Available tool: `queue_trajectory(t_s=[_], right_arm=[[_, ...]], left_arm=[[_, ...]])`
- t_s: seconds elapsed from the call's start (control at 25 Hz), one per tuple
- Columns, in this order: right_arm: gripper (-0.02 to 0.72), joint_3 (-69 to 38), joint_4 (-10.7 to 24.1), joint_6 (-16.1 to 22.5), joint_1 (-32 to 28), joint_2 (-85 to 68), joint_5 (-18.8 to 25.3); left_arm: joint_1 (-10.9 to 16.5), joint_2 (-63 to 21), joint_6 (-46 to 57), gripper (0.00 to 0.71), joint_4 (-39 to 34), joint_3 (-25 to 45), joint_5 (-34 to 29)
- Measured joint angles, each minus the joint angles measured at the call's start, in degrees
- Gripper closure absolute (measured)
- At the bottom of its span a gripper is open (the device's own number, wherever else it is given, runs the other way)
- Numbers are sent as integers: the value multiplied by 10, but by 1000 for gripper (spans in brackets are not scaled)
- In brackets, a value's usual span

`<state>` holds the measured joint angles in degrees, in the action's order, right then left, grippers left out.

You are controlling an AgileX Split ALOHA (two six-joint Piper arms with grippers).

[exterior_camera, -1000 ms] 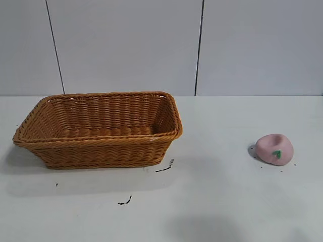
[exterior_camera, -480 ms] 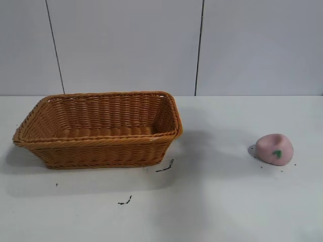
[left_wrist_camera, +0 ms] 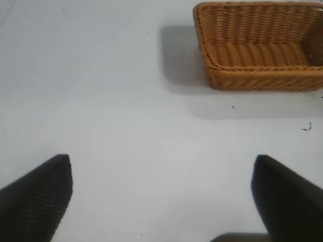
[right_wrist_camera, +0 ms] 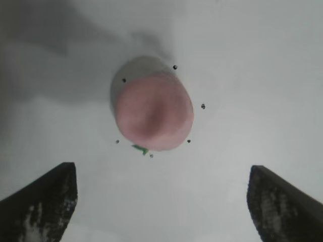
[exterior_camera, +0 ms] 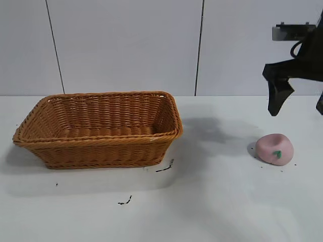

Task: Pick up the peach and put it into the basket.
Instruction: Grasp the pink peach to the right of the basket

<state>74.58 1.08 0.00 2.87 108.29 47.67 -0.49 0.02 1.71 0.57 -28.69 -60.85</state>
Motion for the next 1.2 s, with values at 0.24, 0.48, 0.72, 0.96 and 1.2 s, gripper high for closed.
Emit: queue_trajectory(t_s=[0.24, 0.48, 0.72, 0.96, 1.2], right_arm=[[70, 1, -11, 0, 0, 70, -59], [70, 1, -15, 0, 0, 98, -118], [71, 1, -21, 0, 0, 118, -128], [182, 1, -24, -5, 0, 126, -104], [693, 3, -24, -15, 0, 116, -91]], left_arm=[[0, 0, 0, 17, 0, 0, 0], [0, 0, 0, 17, 0, 0, 0], [0, 0, 0, 17, 0, 0, 0], [0, 0, 0, 17, 0, 0, 0], [0, 0, 0, 17, 0, 0, 0]])
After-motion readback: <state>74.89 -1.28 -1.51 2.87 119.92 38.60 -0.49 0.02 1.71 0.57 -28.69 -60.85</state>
